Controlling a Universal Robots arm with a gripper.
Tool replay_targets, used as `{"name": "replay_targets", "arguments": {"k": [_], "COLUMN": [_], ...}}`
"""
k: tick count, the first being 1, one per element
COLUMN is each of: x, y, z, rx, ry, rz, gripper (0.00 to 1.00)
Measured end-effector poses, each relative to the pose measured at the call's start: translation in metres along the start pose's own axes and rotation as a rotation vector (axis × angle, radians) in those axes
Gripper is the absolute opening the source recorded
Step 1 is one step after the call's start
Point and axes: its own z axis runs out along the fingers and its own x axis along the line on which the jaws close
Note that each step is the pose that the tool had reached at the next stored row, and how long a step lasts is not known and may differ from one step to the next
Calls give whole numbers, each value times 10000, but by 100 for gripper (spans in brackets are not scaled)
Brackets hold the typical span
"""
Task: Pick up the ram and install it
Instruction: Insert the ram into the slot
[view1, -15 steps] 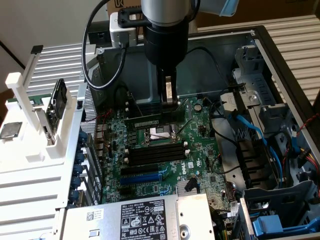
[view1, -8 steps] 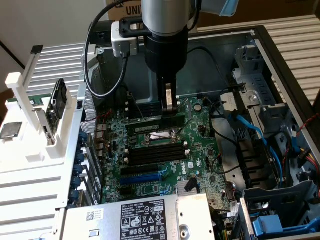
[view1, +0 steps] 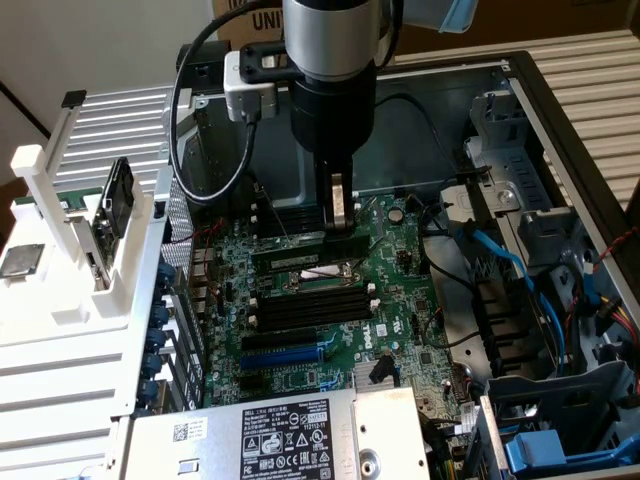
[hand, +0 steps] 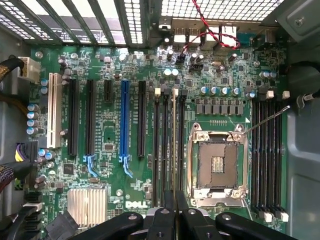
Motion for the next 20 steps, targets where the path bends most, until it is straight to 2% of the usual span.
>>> {"name": "replay_targets", "arguments": {"k": [11, 20], "x": [45, 119], "y": [-4, -4], "z": [108, 133], "rx": [3, 3], "ry": [9, 9], "rz": [68, 71], "gripper": [12, 12]}}
